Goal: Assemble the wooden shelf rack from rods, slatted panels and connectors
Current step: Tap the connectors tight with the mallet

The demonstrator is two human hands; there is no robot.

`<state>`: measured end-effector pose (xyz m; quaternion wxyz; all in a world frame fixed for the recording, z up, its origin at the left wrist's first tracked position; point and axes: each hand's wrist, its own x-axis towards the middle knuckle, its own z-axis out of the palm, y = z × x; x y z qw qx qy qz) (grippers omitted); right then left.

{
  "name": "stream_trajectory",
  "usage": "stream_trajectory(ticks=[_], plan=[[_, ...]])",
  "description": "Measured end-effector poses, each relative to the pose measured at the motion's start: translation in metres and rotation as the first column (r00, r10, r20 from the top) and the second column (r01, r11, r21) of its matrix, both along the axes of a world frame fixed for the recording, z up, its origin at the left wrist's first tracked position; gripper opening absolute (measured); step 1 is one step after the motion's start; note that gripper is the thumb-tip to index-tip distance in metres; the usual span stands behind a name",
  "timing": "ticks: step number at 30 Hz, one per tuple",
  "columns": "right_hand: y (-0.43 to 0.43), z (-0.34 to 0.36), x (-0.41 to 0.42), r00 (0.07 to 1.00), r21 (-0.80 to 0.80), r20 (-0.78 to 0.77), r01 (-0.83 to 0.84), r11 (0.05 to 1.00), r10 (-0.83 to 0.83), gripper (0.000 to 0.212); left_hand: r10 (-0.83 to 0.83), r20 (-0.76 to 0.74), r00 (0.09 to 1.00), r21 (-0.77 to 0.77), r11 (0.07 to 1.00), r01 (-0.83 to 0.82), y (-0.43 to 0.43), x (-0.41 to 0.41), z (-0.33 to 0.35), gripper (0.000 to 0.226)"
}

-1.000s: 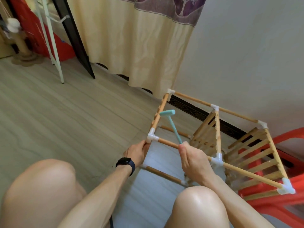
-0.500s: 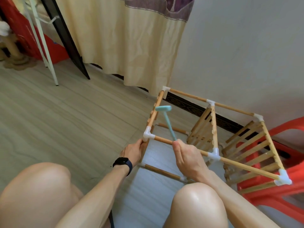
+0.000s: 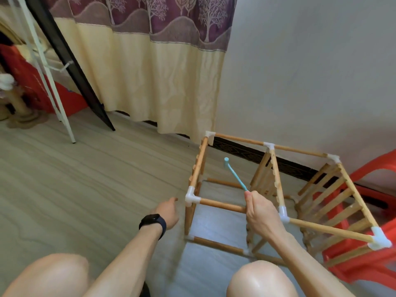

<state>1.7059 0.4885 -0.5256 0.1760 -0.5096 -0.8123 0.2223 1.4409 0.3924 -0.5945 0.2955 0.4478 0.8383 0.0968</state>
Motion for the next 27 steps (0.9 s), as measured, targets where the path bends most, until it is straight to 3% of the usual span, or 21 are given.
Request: stream_trajectory(ticks=[4, 8, 11, 15, 18, 27], plan=[[-0.008, -0.001, -0.002, 0.997, -0.009, -0.039, 0.066, 0.998, -0.067, 0.039, 0.18, 0.142, 0.973, 0.201, 0.958, -0.206, 0.032, -0.014, 0.042, 0.042], [-0.007, -0.003, -0.002, 0.981, -0.103, 0.166, 0.119, 0.988, -0.101, 0.052, 0.001, 0.094, 0.996, 0.345, 0.938, -0.034, 0.057, 0.001, 0.077, 0.052], [-0.011, -0.005, 0.0, 0.964, -0.136, 0.243, 0.143, 0.98, -0.107, 0.057, -0.108, -0.012, 0.994, 0.328, 0.939, 0.106, 0.065, 0.018, 0.073, 0.062], [-0.005, 0.006, -0.006, 0.978, -0.22, 0.152, 0.176, 0.959, -0.145, 0.055, -0.046, -0.194, 0.98, 0.236, 0.967, 0.092, 0.063, 0.041, 0.047, 0.08], [0.014, 0.01, -0.019, 0.984, -0.209, 0.123, 0.154, 0.966, -0.13, 0.054, -0.064, -0.315, 0.947, 0.203, 0.97, 0.134, 0.066, 0.045, 0.041, 0.079], [0.07, 0.015, -0.083, 0.991, -0.009, 0.127, -0.026, 1.0, 0.027, 0.048, -0.069, -0.281, 0.957, 0.214, 0.968, 0.133, 0.07, 0.042, 0.041, 0.078]])
